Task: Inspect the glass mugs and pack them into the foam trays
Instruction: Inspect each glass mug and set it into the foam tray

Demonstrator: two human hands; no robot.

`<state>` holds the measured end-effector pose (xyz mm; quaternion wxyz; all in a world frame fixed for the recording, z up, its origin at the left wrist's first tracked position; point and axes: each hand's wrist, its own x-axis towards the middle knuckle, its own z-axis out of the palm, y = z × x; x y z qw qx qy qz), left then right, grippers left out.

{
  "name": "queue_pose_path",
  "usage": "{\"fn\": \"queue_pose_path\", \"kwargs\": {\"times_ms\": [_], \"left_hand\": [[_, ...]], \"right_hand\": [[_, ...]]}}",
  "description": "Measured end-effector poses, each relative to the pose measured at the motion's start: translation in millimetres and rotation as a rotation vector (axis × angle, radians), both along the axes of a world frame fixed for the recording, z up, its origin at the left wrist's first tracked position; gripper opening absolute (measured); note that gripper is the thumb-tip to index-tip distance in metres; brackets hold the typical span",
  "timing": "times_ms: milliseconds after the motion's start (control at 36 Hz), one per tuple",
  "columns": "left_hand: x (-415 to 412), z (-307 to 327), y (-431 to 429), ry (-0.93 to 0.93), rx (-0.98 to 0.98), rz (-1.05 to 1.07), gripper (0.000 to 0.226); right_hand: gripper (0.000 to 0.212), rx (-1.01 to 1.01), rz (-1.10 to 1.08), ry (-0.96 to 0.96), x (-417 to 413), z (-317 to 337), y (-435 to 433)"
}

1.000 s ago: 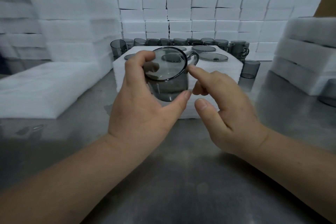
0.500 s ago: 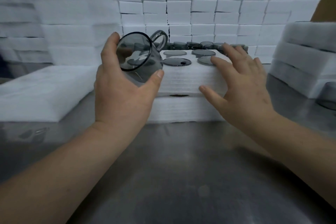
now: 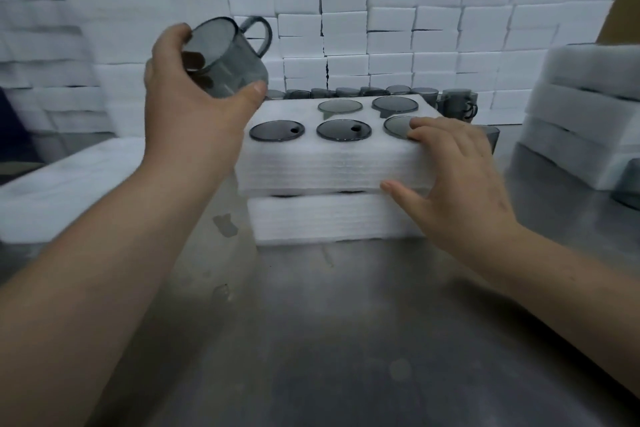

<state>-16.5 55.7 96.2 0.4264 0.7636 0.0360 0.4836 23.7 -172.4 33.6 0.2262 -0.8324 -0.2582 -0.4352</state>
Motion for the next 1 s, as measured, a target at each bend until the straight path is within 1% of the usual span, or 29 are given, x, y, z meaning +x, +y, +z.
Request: {"fn": "queue_pose_path", "kwargs": {"times_ms": [139,195,278,333,389,500,584,639,695,806,889,1000], "left_hand": [[23,21,6,0.153,0.057,-0.052,0.070],[33,29,6,0.219,0.090,-0.062,0.075],[46,40,6,0.338,0.189,-0.075,0.089],[52,47,3,0.418,0.263,-0.065,0.091],[59,53,1,0.476,0.310,-0.064,0.085],[72,63,0,0.600,0.415,-0.102,0.061],[80,66,4,0.666,0.543,-0.146,0.063],[84,69,7,0.722,0.591,-0.160,0.063],[88,72,9,0.784,0.668,-0.133,0.062],[90,78,9,0.849,0.856,-0.073,0.071],[90,80,8,0.888,0.909,-0.078,0.074],[92,80,8,0.869,0.922,-0.047,0.076]], "right_hand": [[0.055,0.006,0.020,-0.011,0,-2,0],[0.055,0.007,0.027,-0.012,1,-2,0],[0.056,-0.001,0.026,-0.012,2,-2,-1],[0.056,-0.002,0.021,-0.014,3,-2,-1],[0.056,-0.004,0.025,-0.018,4,-2,-1],[0.055,-0.014,0.031,-0.022,4,-1,-2],[0.055,-0.009,0.038,-0.020,4,-1,-1],[0.054,0.002,0.045,-0.016,3,-1,-1],[0.054,0.006,0.045,-0.015,3,-1,-1],[0.054,0.002,0.038,-0.015,3,0,0],[0.054,0.001,0.036,-0.005,3,-1,0],[0.054,0.006,0.034,-0.006,3,0,0]]}}
